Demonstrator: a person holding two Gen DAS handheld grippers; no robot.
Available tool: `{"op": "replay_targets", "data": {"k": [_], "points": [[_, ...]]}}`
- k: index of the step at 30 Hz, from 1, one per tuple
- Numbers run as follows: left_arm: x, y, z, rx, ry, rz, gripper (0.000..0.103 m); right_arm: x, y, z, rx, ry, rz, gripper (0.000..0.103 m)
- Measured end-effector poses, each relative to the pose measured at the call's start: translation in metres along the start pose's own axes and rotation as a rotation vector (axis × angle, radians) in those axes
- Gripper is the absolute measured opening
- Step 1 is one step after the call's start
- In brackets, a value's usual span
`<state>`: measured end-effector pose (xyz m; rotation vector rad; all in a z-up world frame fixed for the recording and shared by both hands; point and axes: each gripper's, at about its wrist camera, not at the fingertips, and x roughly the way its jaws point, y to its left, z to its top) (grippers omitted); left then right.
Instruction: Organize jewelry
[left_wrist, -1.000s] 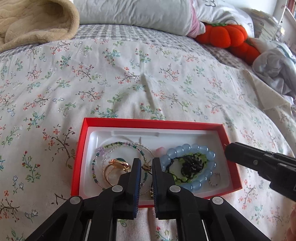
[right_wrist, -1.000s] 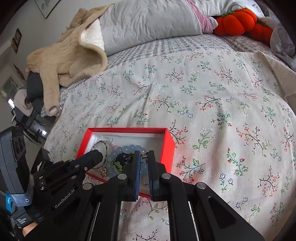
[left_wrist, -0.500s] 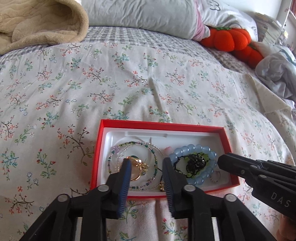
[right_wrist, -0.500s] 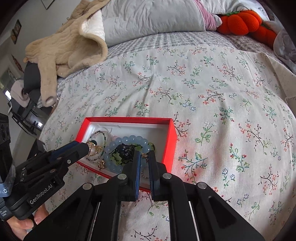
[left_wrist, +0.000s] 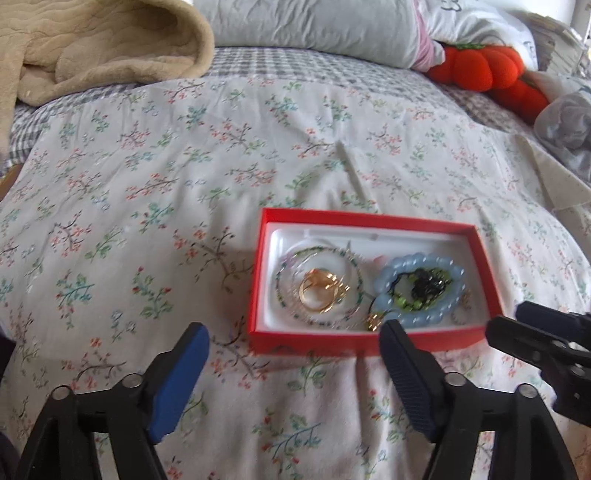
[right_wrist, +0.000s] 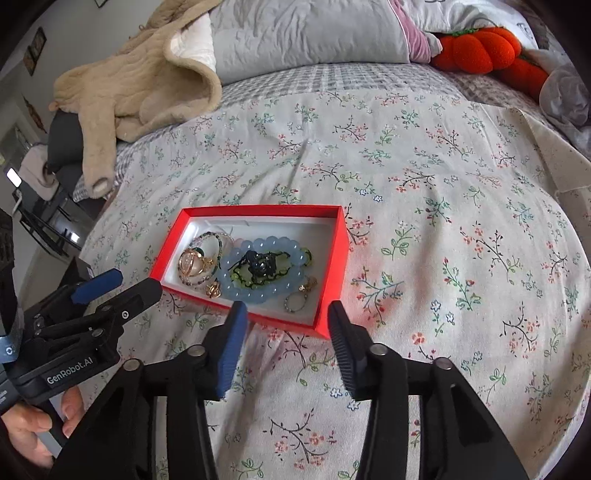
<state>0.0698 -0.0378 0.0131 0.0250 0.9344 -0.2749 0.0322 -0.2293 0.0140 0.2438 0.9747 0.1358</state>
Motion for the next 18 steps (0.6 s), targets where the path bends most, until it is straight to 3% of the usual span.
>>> {"op": "replay_targets", "data": {"k": [4,8,10,14,18], "points": [[-0.007,0.004,-0.011,-0.005,-0.002,0.062,0.096,-0.008,0.004,-0.014,-0.009,0.021,-0.029,0.063],[-0.011,0.005,-0.025,-0.004,0.018,0.119,0.102,-0.009,0.003,-0.029,0.010,0.069,-0.100,0.070],[-0.011,0.007,-0.032,-0.012,0.036,0.129,0.102,-0.008,0.000,-0.036,0.032,0.094,-0.126,0.073],[-0.011,0.007,-0.046,-0.005,0.081,0.155,0.102,-0.011,-0.003,-0.050,0.035,0.107,-0.194,0.093],[-0.018,0.006,-0.058,-0.021,0.082,0.167,0.102,-0.016,0.003,-0.062,-0.011,0.101,-0.270,0.100]]}}
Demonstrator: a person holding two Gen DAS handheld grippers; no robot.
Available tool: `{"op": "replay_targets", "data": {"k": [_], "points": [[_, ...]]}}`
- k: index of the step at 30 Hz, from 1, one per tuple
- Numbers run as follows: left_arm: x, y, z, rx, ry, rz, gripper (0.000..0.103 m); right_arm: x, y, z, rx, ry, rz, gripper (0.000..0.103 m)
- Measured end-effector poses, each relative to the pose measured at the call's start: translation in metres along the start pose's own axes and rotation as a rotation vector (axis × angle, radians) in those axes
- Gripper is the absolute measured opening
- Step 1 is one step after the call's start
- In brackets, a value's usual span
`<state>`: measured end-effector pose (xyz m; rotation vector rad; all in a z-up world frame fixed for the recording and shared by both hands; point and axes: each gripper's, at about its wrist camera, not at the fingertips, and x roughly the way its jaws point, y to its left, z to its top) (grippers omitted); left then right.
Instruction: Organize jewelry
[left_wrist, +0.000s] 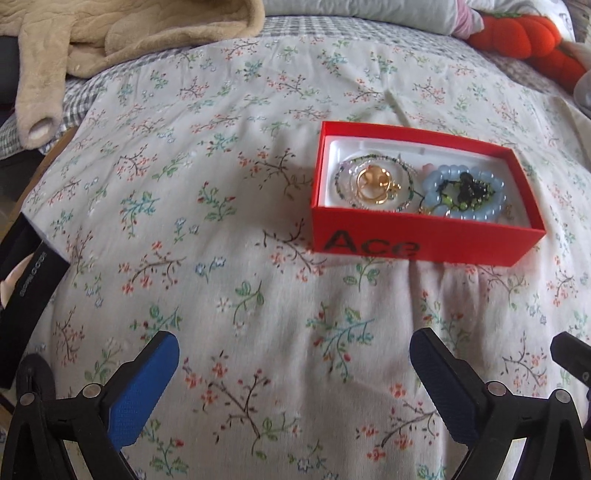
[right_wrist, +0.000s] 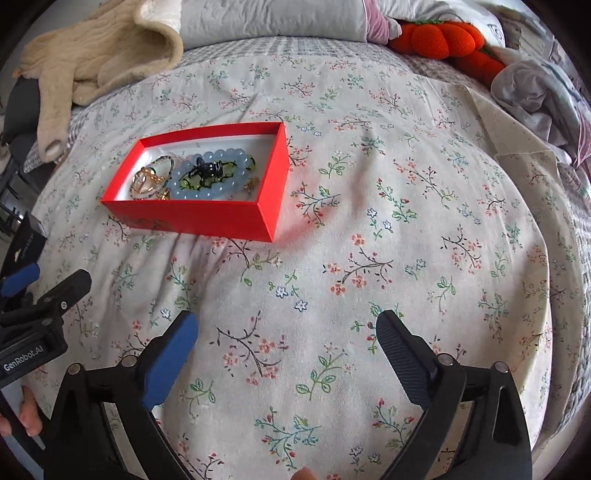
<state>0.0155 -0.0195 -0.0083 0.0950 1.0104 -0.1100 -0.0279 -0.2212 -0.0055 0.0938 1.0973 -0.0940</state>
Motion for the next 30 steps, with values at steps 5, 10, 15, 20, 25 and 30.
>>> {"op": "replay_targets", "data": {"k": [5,10,15,20,25,30], "points": [[0.002,-0.004,-0.012,0.004,0.039,0.009,0.102,-0.005,0.002,-0.009,-0.009,-0.011,-0.021,0.101],[0.002,-0.009,-0.014,0.011,0.048,-0.006,0.102,-0.003,0.001,-0.008,-0.012,-0.018,-0.040,0.101],[0.002,-0.011,-0.015,0.007,0.050,-0.011,0.102,0.003,0.000,-0.005,-0.004,-0.003,-0.046,0.101],[0.002,-0.014,-0.014,0.017,0.055,-0.025,0.102,0.004,0.004,-0.005,-0.012,0.000,-0.042,0.101],[0.001,-0.016,-0.014,0.026,0.048,-0.016,0.102,0.005,0.003,-0.005,-0.007,0.000,-0.044,0.101],[0.001,-0.016,-0.015,0.028,0.049,-0.009,0.102,0.004,-0.001,-0.005,0.006,-0.001,-0.045,0.101]]}}
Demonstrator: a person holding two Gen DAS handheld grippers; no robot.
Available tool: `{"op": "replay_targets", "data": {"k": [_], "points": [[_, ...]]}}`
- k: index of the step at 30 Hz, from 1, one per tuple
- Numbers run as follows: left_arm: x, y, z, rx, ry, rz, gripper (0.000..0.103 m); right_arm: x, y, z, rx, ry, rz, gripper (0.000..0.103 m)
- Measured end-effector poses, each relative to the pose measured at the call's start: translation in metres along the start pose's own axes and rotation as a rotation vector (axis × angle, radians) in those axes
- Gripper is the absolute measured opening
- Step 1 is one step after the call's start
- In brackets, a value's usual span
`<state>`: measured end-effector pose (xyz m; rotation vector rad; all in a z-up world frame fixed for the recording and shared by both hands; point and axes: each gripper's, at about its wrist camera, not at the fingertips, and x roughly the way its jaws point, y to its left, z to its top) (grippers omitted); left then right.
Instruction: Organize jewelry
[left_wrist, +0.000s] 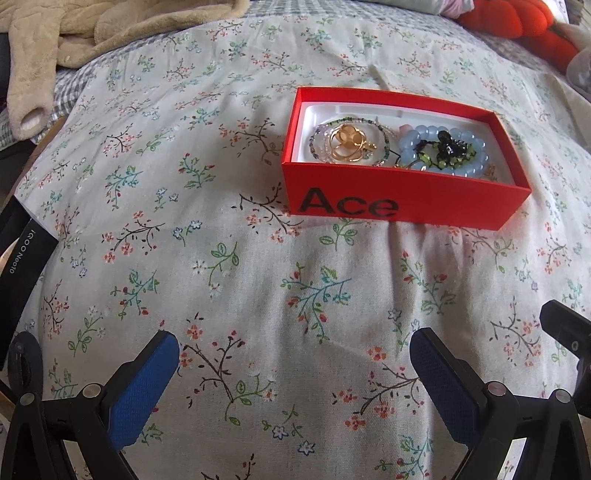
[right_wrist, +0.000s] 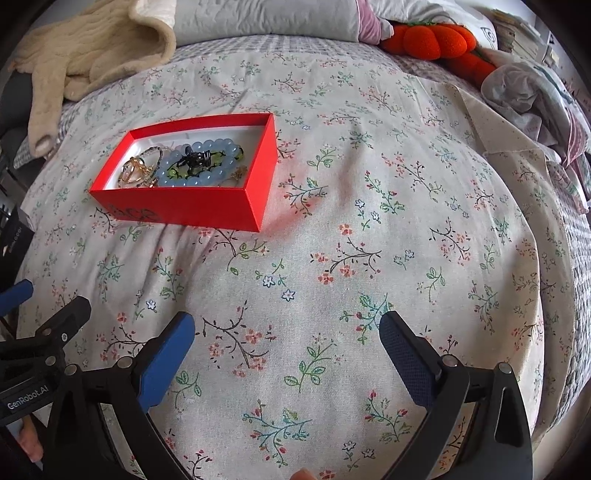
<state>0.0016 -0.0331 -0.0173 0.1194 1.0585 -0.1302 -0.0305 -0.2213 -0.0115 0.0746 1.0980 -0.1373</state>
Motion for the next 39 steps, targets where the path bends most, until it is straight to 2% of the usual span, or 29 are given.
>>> {"op": "replay_targets", "data": {"k": [30,39], "points": [[0.003,0.000,-0.001,0.006,0.008,0.022,0.102,0.000,0.000,-0.001,0.003,0.004,-0.001,0.101],[0.001,0.003,-0.003,0.003,0.014,0.021,0.102,-0.017,0.010,0.001,-0.008,-0.010,-0.001,0.101]]}}
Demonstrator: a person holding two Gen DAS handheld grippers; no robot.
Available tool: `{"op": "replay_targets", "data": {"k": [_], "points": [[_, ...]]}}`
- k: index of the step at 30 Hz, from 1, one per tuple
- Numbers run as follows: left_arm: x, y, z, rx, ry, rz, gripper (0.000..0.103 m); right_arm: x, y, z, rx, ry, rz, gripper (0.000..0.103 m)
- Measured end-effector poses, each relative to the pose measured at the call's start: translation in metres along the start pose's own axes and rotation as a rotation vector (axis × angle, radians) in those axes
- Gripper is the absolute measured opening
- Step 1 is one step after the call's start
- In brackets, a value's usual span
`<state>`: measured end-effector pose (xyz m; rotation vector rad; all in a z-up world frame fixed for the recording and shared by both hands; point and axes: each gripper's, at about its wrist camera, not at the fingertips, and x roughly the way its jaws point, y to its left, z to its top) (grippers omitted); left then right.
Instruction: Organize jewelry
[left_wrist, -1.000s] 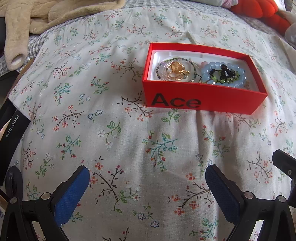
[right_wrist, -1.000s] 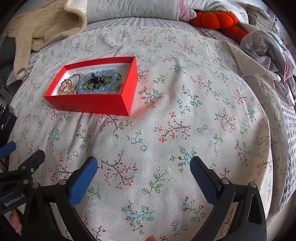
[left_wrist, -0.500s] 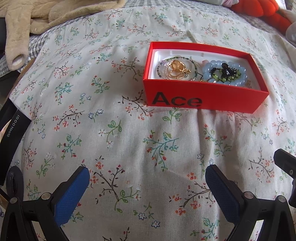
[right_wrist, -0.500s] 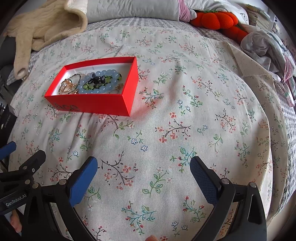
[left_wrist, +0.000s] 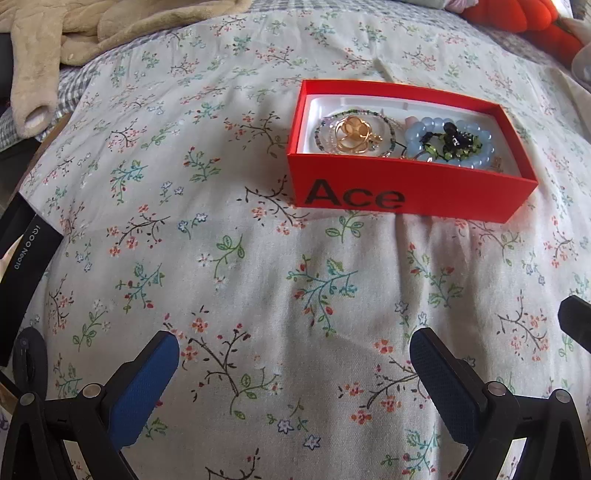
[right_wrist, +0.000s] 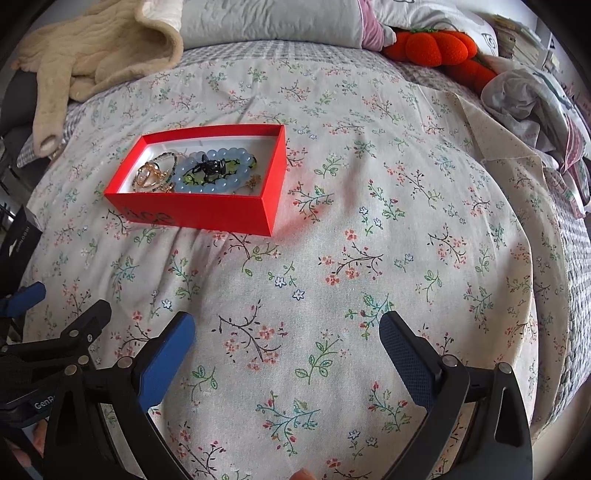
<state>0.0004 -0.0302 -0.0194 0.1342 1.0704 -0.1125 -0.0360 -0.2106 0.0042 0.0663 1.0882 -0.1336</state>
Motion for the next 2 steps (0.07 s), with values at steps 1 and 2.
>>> {"op": "replay_targets", "data": {"k": [1,2], "points": [[-0.0005,0.0016,-0.0003,-0.002,0.000,-0.001,0.102,-0.0020,0.0004,0.0002,0.003,-0.001,-0.002,0.101],[-0.0010,0.0035,-0.0010,-0.005,0.001,-0.005,0.102,-0.0039,0.0008,0.0004,0.007,-0.002,-0.005,0.101]]}}
